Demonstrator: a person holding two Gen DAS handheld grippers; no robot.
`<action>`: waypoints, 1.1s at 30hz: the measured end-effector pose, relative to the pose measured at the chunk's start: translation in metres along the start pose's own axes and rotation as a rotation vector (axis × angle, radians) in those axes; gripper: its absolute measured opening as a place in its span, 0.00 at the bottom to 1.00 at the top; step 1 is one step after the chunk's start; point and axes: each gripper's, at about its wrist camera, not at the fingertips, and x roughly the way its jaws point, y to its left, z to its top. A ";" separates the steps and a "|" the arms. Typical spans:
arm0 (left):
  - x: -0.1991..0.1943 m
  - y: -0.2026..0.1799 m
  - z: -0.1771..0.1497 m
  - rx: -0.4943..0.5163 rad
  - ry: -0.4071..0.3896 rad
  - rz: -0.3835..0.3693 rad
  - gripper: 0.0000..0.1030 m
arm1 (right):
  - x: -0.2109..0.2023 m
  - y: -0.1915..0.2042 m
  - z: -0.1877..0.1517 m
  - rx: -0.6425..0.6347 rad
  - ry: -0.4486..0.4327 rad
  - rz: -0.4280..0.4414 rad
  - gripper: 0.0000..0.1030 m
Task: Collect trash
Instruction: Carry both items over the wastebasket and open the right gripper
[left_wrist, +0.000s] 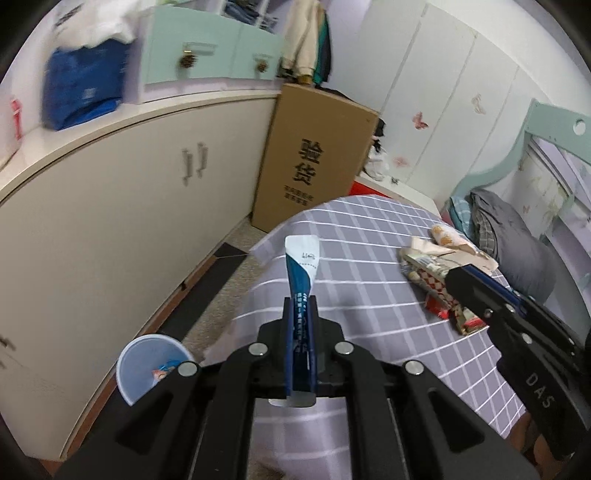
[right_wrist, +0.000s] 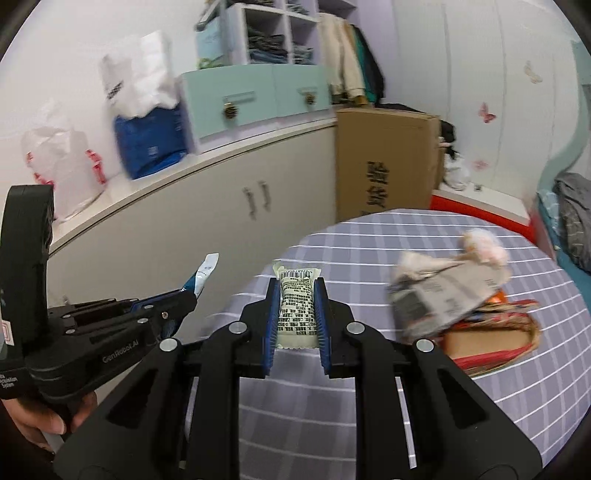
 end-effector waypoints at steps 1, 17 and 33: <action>-0.004 0.007 -0.003 -0.011 -0.002 0.004 0.06 | 0.002 0.011 -0.001 -0.009 0.005 0.019 0.18; -0.015 0.183 -0.048 -0.235 0.031 0.181 0.06 | 0.094 0.172 -0.036 -0.131 0.167 0.253 0.18; 0.036 0.282 -0.074 -0.363 0.148 0.287 0.06 | 0.211 0.207 -0.072 0.018 0.197 0.277 0.70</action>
